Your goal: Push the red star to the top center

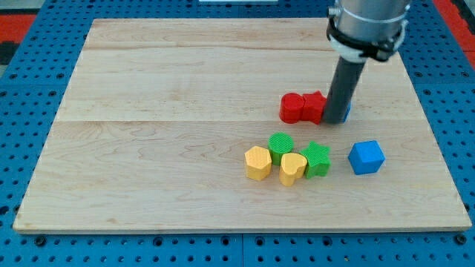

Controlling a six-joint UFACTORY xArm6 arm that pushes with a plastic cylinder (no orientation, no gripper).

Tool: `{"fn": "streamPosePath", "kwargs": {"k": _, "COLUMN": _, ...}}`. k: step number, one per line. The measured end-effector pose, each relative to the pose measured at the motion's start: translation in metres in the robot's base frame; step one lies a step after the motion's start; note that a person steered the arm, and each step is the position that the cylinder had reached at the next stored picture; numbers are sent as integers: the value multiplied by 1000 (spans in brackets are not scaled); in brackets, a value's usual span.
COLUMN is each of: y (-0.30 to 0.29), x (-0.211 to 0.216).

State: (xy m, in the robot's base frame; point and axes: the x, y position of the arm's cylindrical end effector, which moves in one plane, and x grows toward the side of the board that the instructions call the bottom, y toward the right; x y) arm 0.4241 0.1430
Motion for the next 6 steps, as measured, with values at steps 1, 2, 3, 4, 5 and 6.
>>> {"fn": "streamPosePath", "kwargs": {"k": 1, "y": -3, "x": -48}}
{"fn": "streamPosePath", "kwargs": {"k": 2, "y": -18, "x": -58}}
{"fn": "streamPosePath", "kwargs": {"k": 3, "y": 6, "x": -34}}
{"fn": "streamPosePath", "kwargs": {"k": 4, "y": 2, "x": -7}}
{"fn": "streamPosePath", "kwargs": {"k": 5, "y": -24, "x": -1}}
{"fn": "streamPosePath", "kwargs": {"k": 6, "y": -71, "x": -72}}
